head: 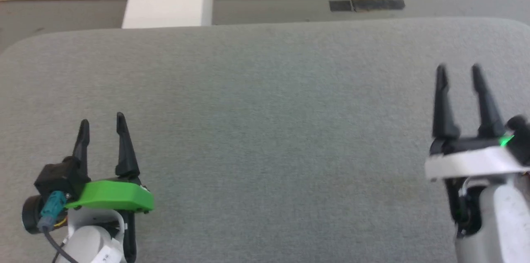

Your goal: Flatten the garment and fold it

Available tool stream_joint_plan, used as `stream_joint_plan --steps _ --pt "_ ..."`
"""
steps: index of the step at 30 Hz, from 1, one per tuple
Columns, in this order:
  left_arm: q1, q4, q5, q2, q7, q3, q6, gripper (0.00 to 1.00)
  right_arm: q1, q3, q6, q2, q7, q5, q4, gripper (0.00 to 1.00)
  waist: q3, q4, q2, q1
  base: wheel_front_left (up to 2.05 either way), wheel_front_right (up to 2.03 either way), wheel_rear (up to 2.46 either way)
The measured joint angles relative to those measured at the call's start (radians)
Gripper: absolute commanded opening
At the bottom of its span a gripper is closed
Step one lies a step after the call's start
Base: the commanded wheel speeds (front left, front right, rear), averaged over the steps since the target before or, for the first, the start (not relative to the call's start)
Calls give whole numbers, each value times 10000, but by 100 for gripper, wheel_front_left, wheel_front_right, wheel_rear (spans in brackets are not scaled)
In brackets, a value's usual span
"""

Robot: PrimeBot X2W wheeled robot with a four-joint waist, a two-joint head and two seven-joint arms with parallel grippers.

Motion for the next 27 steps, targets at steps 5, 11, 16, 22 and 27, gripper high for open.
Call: stream_joint_plan --steps 5,11,16,22,27 --pt "-43 522 2 -188 -127 -151 -63 100 661 142 0 17 -58 -362 307 100 -307 215 0 0 0 0 0" --pt "-40 1022 107 -362 -278 -395 -290 100 1453 257 0 15 -84 -508 541 100 -580 217 0 0 0 0 0" --pt "-23 1310 102 -539 -313 -621 -826 100 1923 407 0 15 -84 -466 656 100 -733 150 0 0 0 0 0" --pt "183 1275 123 -644 -328 -288 -1358 100 2328 487 0 15 -84 -374 639 100 -912 149 0 0 0 0 0" --pt "493 1239 249 -899 -357 209 -1676 100 2452 479 0 15 -84 -347 642 100 -1013 188 0 0 0 0 0"
